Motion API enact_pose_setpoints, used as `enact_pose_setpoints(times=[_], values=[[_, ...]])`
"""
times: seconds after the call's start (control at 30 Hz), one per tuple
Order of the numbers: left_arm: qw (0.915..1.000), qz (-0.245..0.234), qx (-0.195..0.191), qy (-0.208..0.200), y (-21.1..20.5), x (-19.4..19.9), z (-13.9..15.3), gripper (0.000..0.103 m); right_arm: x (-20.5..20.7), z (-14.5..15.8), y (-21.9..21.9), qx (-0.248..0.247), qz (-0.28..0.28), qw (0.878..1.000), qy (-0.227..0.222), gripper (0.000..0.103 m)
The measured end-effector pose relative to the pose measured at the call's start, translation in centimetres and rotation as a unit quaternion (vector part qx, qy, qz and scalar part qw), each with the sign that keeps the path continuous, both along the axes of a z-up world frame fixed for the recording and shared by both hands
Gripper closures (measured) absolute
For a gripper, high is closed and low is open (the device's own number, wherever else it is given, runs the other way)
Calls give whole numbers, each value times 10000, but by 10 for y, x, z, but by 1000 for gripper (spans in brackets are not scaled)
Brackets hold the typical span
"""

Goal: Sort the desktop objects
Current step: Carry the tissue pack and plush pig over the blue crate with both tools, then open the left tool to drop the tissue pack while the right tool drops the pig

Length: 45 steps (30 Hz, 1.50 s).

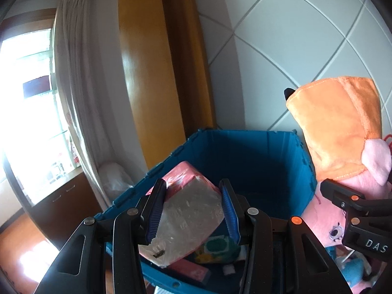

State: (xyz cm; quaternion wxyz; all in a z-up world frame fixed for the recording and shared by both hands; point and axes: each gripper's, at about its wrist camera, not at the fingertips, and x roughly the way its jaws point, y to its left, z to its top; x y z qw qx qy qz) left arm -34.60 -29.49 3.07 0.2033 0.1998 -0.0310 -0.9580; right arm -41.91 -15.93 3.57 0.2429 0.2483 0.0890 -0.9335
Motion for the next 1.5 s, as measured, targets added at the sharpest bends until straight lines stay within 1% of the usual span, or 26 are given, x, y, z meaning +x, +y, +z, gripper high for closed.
enact_pose_setpoints(times=[0.13,0.2,0.4,0.47,0.6,0.7,0.77,0.83,0.93,1.07,1.3,1.5], values=[[9999,22,103,-62,-24,-20,-5,59,-16,-3,-30,137,76,9999,-15,32],[9998,-10,150,-136,-32,-33,-9,59,-24,-7,-38,220,82,9997,-47,32],[9989,-64,283,-355,-43,-65,-20,59,-50,-24,-43,413,32,9987,-292,32],[9985,-79,338,-421,-46,-75,-24,59,-57,-26,-46,471,33,9983,-327,32],[9979,-94,378,-519,-45,-85,-28,58,-67,-30,-50,556,73,9977,-383,32],[9973,-93,440,-583,-46,-91,-30,55,-71,-30,-53,539,97,9978,-377,31],[9974,-77,420,-578,-49,-92,-32,47,-73,-30,-53,560,91,9978,-355,29],[9979,-50,368,-530,-48,-91,-32,31,-72,-29,-59,578,105,9977,-328,29],[9981,-18,325,-515,-47,-89,-32,28,-72,-27,-58,597,63,9978,-285,29],[9979,16,376,-529,-48,-84,-32,27,-69,-25,-56,610,18,9977,-280,25],[9974,-5,466,-543,-48,-72,-33,24,-57,-20,-51,631,-30,9977,-224,24],[9973,-51,534,-501,-45,-60,-30,24,-41,-9,-41,585,-107,9981,-126,24]])
